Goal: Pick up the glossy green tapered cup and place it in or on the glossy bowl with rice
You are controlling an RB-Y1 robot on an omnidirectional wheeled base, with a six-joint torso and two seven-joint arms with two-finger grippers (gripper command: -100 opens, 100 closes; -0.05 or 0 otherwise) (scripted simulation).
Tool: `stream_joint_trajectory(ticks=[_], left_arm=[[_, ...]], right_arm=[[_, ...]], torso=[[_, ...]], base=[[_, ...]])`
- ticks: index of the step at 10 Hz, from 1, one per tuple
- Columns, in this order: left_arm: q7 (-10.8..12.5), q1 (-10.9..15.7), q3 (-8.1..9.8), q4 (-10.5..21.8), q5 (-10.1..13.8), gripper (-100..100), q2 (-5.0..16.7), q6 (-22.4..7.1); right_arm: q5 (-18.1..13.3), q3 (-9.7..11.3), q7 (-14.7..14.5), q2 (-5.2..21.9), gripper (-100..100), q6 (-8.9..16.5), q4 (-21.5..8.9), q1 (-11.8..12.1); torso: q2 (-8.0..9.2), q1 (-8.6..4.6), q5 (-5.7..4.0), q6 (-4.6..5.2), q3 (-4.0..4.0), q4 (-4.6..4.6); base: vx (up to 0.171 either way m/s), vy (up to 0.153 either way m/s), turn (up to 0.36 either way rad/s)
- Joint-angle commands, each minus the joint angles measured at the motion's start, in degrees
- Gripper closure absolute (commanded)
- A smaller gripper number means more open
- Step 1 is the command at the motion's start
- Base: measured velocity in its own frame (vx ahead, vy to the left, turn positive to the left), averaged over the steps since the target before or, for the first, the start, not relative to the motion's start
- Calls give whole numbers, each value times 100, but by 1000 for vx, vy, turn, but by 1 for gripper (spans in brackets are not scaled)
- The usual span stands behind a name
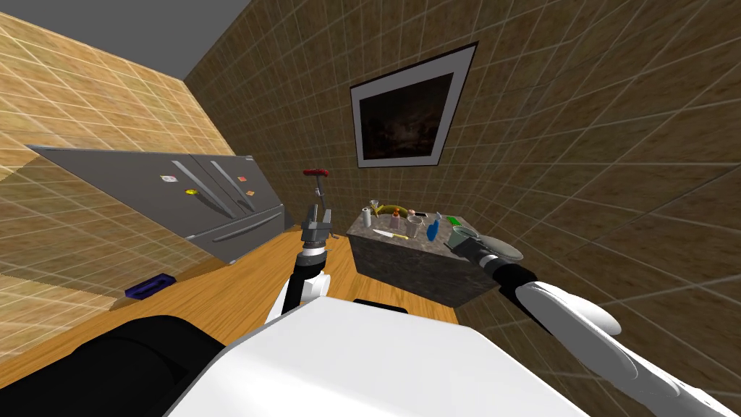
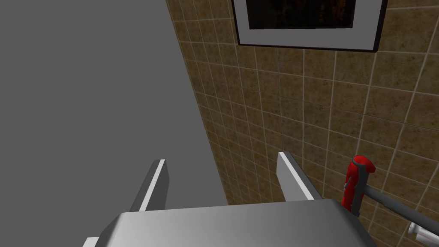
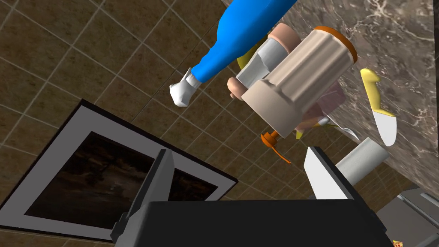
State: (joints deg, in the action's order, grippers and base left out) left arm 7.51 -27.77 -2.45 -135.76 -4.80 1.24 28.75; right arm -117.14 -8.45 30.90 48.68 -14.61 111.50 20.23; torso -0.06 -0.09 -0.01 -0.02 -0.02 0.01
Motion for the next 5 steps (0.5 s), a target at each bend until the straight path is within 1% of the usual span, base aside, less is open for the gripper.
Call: stream_joint_trajectory(ticks=[1, 2, 3, 4, 5], left_arm=[[0, 0, 0, 0, 0, 0, 0, 0], [0, 0, 0, 0, 0, 0, 0, 0], [0, 0, 0, 0, 0, 0, 0, 0], [0, 0, 0, 0, 0, 0, 0, 0], [0, 0, 0, 0, 0, 0, 0, 0]], right_arm=[[-8, -166, -25, 286, -100, -286, 115, 89], [-8, -166, -25, 315, -100, -453, 115, 89], [-8, -166, -25, 315, -100, -511, 115, 89], [-31, -322, -48, 557, -100, -734, 219, 174], [-31, -322, -48, 557, -100, -877, 219, 174]], torso=[[0, 0, 0, 0, 0, 0], [-2, 0, 1, -2, -1, 0], [-3, -1, -1, 0, -2, -1], [-3, -1, -1, 1, -2, -1], [-4, -1, 0, -2, -2, -1]], base=[[-4, 1, 108], [-2, -4, 42], [0, -3, -16], [1, -2, 93], [2, -8, 63]])
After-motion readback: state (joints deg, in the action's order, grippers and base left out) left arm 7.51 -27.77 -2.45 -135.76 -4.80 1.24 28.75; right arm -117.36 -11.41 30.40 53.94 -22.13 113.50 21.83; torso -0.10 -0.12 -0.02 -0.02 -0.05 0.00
